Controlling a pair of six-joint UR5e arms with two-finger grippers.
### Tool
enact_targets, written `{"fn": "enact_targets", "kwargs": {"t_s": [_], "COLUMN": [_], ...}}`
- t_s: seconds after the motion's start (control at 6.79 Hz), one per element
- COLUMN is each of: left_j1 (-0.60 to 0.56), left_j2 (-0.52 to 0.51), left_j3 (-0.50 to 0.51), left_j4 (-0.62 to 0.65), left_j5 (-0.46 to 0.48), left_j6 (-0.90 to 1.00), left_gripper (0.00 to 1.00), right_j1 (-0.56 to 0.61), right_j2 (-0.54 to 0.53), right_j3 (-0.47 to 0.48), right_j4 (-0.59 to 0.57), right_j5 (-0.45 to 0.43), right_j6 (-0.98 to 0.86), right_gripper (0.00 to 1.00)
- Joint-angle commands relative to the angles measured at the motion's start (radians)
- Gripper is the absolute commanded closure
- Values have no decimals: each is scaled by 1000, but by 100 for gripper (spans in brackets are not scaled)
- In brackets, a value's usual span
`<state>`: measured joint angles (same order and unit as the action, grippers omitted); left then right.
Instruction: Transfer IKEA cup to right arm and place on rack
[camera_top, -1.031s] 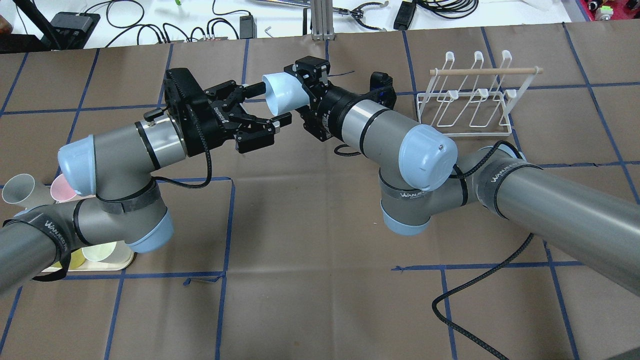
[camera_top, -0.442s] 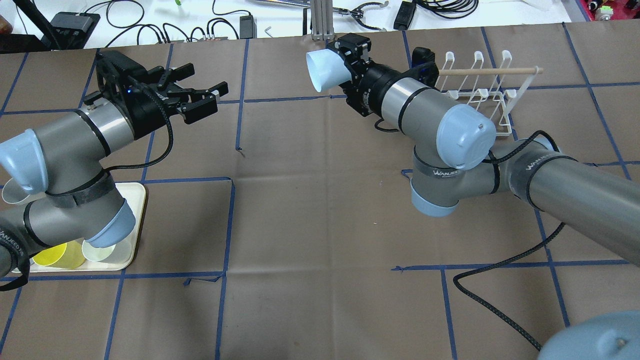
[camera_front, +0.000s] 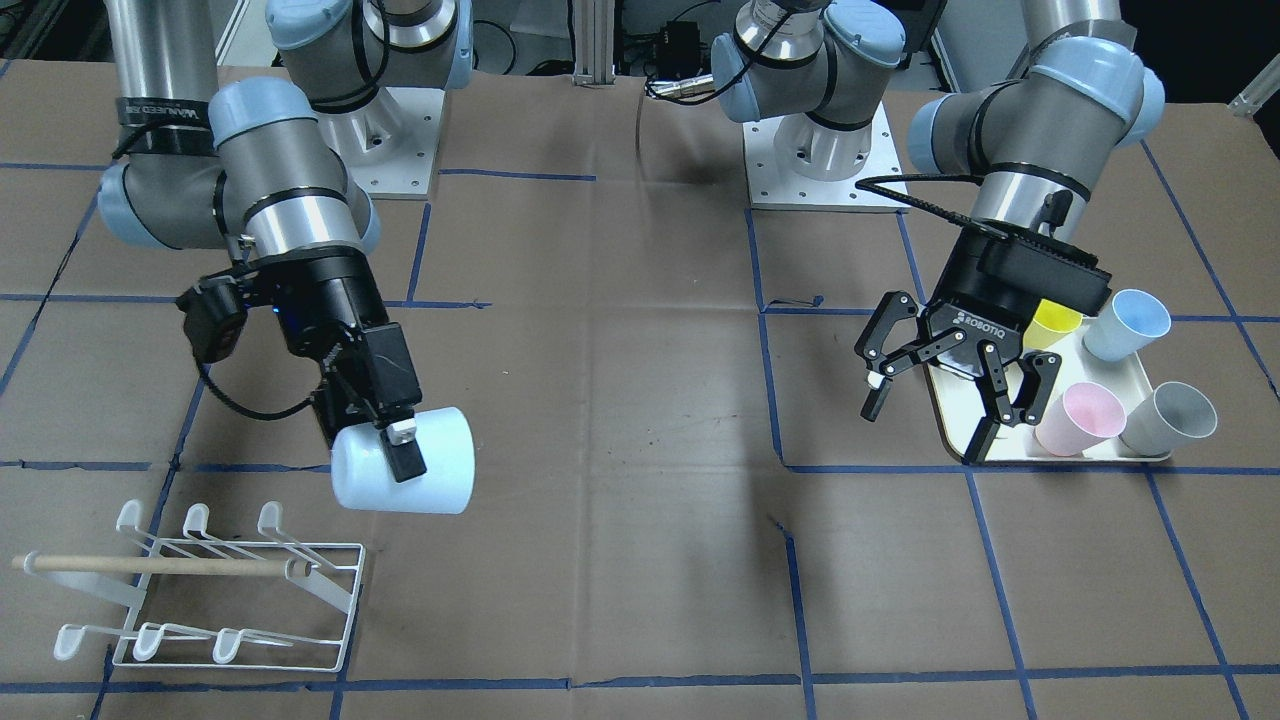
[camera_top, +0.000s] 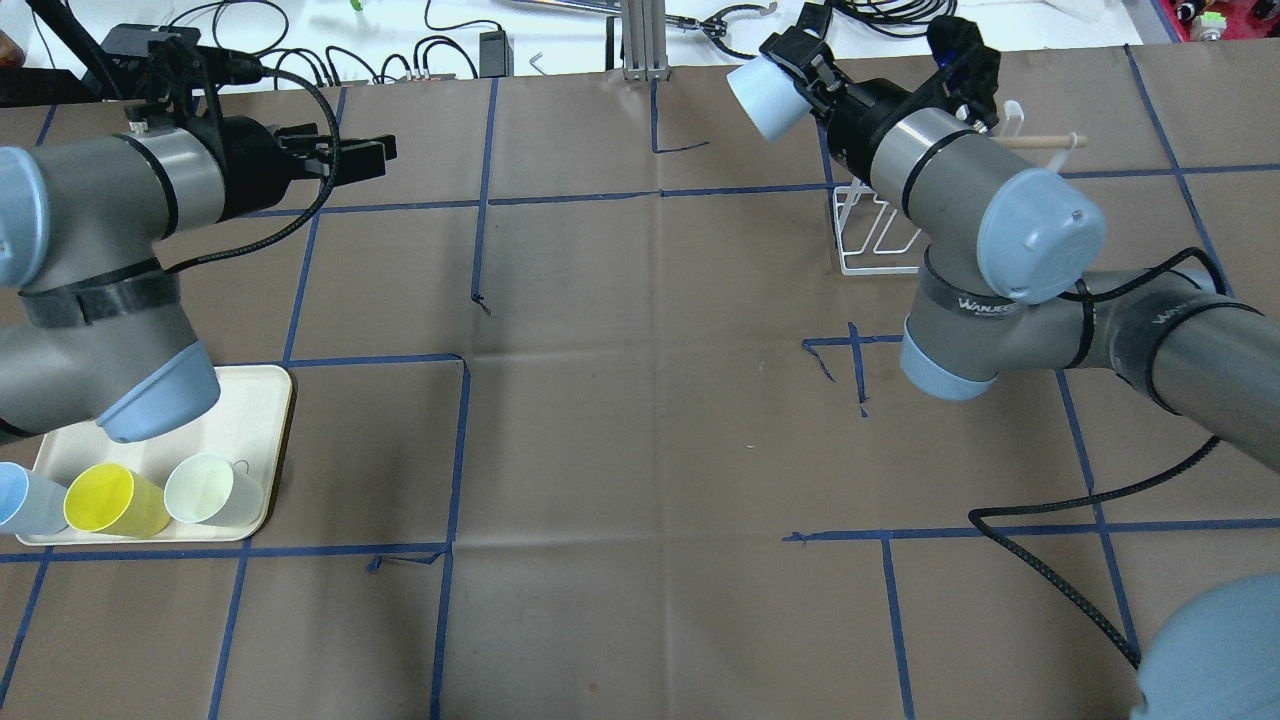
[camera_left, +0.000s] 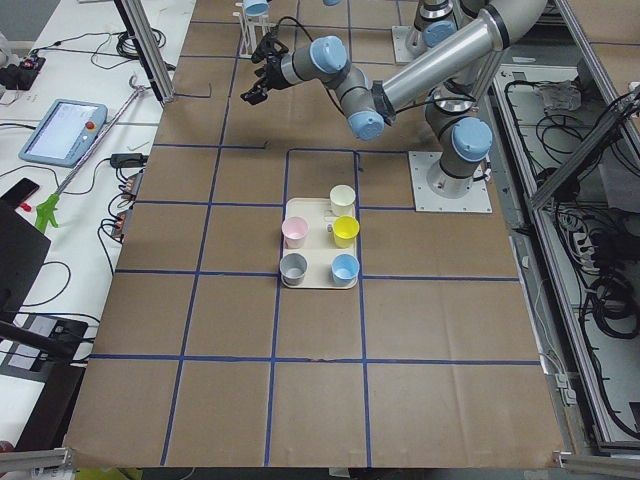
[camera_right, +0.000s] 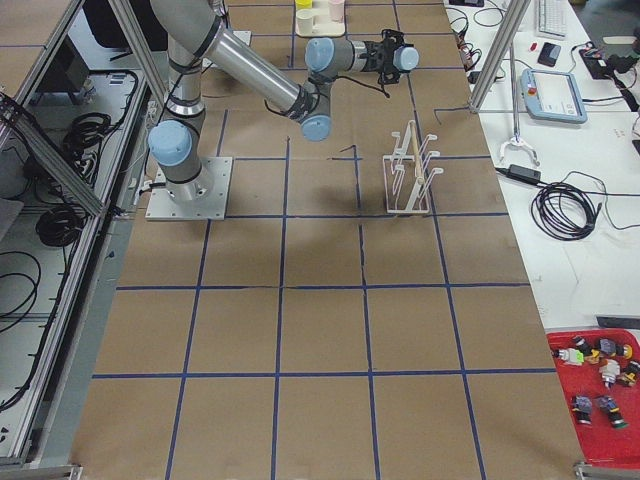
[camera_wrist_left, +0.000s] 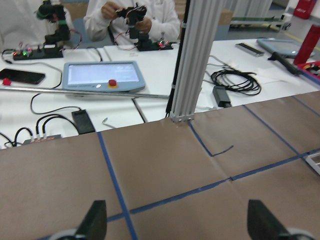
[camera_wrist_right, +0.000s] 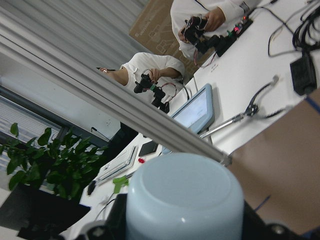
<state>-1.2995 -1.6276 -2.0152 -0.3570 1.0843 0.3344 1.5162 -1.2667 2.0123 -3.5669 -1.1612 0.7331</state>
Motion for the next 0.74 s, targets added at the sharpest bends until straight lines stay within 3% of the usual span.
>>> {"fn": "enact_targets", "kwargs": {"t_s": [0.0, 0.15, 0.29, 0.59], "left_j1": [-30, -53, -79, -104], "left_j2": [9, 20, 31, 41], "left_j3": [64, 79, 119, 284], "left_j4": [-248, -369, -513, -911], "left_j5": [193, 260, 314, 396], "left_j6": [-3, -41, -101, -110], "left_gripper": [1, 1, 0, 0], "right_j1": [-132, -169, -195, -195], "right_j2": [-8, 21, 65, 169], "right_j3": [-1, -10, -53, -148], "right_j4": [5, 2, 2, -12], "right_j5": [-5, -5, -6, -3], "right_j6": [-626, -767, -790, -790], "right_gripper": [66, 66, 67, 69]}}
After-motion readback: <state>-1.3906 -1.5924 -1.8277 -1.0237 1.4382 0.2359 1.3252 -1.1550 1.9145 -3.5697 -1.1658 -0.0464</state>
